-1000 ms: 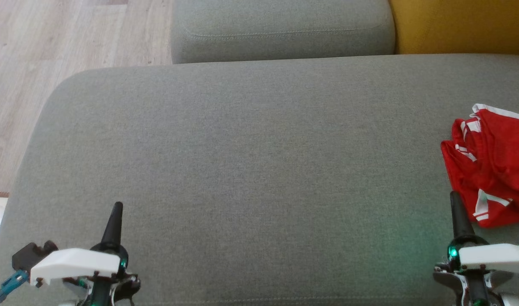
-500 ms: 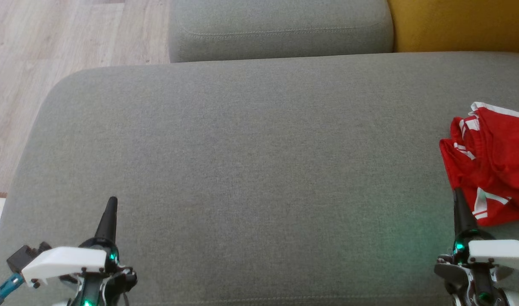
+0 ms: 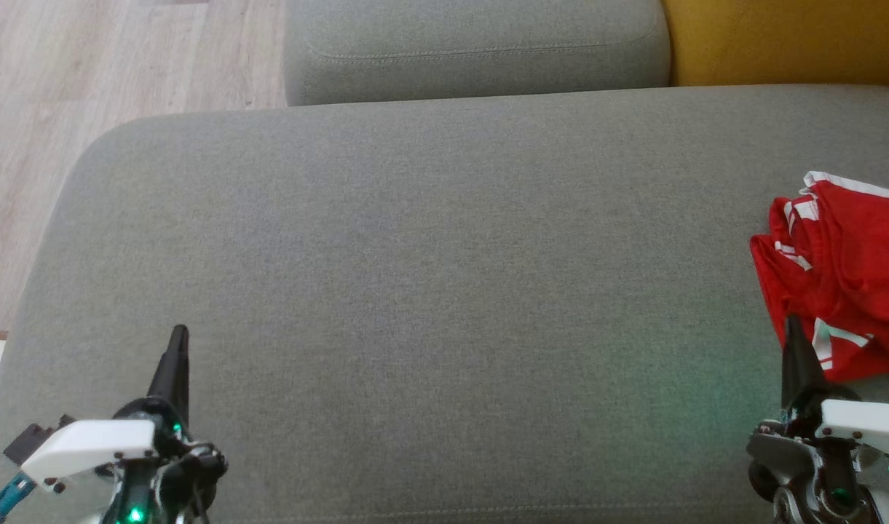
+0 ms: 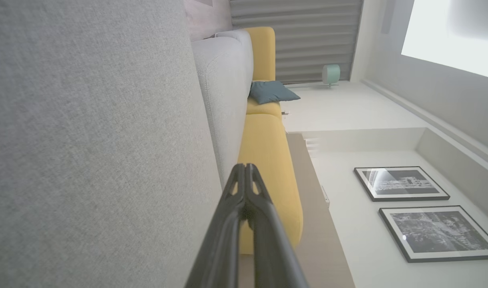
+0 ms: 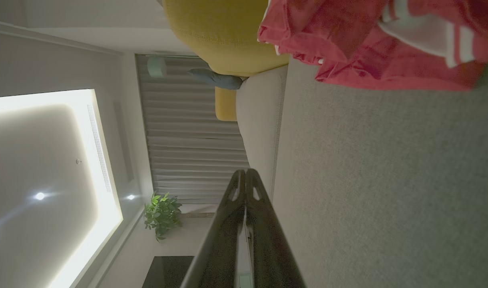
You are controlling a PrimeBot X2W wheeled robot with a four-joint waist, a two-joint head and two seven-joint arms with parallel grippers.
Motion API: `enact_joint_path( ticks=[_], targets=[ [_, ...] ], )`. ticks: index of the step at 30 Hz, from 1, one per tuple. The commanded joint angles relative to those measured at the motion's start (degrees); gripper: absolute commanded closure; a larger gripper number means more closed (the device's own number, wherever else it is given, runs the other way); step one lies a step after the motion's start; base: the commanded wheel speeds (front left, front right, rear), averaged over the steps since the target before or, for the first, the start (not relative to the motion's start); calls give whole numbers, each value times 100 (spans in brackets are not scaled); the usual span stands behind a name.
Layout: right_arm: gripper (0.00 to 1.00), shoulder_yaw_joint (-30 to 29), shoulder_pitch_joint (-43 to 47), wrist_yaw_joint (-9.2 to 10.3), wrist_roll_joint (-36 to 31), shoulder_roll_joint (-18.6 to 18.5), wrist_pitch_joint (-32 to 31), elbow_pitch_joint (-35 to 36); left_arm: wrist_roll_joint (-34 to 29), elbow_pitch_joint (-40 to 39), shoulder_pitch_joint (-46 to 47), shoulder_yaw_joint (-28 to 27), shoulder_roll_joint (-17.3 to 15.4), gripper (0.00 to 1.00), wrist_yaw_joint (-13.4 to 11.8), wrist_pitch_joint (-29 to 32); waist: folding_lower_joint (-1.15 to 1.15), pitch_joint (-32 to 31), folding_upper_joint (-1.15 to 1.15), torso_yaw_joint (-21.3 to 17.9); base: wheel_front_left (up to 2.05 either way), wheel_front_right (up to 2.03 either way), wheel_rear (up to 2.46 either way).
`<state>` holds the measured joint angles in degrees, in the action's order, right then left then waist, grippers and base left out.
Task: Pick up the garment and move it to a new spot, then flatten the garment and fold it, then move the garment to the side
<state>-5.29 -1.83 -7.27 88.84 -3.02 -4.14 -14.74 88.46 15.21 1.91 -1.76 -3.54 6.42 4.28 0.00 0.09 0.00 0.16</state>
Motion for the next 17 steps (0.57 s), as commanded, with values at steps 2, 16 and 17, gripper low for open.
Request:
enact_joint_path(
  ticks=[2, 16, 17],
  targets=[
    [100, 82, -377, -22, 303, -126, -66, 124, 288, -135, 393, -296, -41, 100, 78, 76, 0, 4, 0, -8, 0, 0, 0],
    [100, 46, -420, -22, 473, -109, -99, 81, 461, -120, 419, -367, -13, 100, 107, 134, 0, 9, 0, -16, 0, 0, 0],
    [100, 44, -420, -22, 472, -107, -101, 81, 459, -120, 419, -369, -12, 100, 107, 135, 0, 9, 0, -16, 0, 0, 0]
  ],
)
